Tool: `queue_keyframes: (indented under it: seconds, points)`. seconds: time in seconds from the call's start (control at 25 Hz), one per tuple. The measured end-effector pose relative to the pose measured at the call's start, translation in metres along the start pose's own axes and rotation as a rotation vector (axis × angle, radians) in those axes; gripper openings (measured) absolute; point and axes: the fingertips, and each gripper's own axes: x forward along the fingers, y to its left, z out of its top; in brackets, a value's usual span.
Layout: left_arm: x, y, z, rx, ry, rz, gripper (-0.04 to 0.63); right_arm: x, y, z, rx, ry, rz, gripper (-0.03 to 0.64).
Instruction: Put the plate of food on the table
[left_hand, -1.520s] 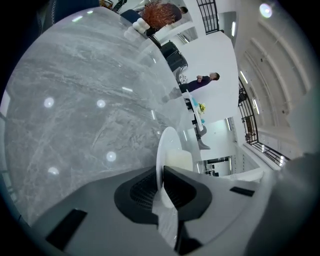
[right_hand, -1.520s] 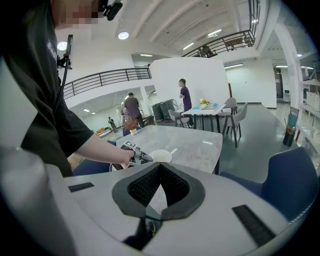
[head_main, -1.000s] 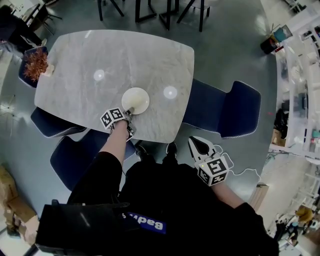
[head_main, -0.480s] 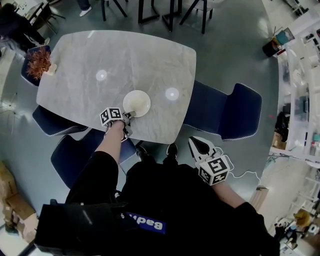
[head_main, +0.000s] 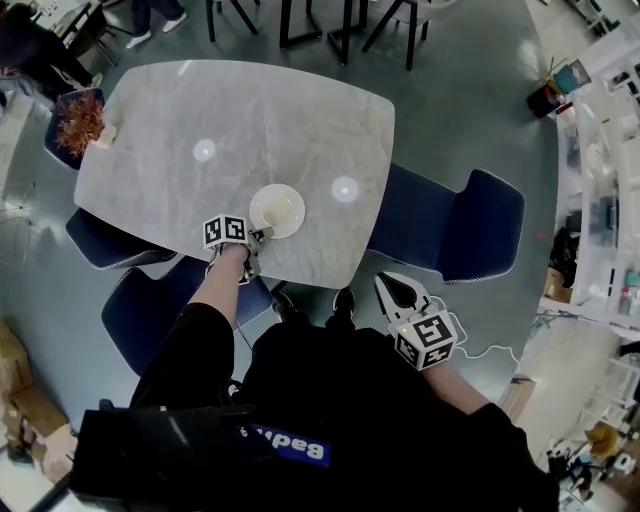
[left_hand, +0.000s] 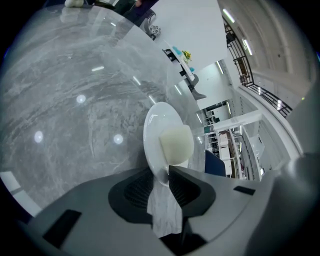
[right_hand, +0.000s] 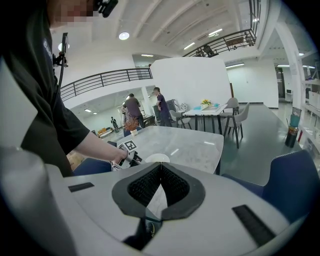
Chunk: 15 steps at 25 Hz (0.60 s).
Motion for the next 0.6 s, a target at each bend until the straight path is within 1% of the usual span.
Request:
queue_keyframes:
  seconds: [0.16, 0.24, 0.32, 0.4, 0.48, 0.56, 0.6]
  points:
    - [-0.003, -0.001, 0.007, 0.037, -0.062, -0.005, 0.084, 0.002, 0.002, 0.002, -0.008, -0.003, 0.002, 0.011]
    - [-0.002, -0.001, 0.008, 0.025, -0.094, 0.001, 0.084, 0.002, 0.003, 0.001, -0.007, -0.001, 0.002, 0.011]
    - [-0.003, -0.001, 0.009, -0.008, -0.141, 0.01, 0.084, 0.0, 0.003, 0.001, -0.01, -0.002, 0.002, 0.011]
    - [-0.007, 0.003, 0.014, -0.043, -0.196, 0.04, 0.084, 0.0, 0.005, 0.002, -0.015, -0.006, 0.001, 0.011]
    - [-0.012, 0.011, 0.019, -0.061, -0.234, 0.093, 0.084, 0.0, 0.006, 0.002, -0.015, -0.008, 0.0, 0.011]
    - [-0.017, 0.018, 0.023, -0.063, -0.249, 0.143, 0.084, 0.001, 0.007, 0.001, -0.011, -0.007, 0.002, 0.011]
    - [-0.018, 0.02, 0.024, -0.064, -0.248, 0.152, 0.084, 0.001, 0.008, 0.001, -0.01, -0.006, 0.004, 0.01]
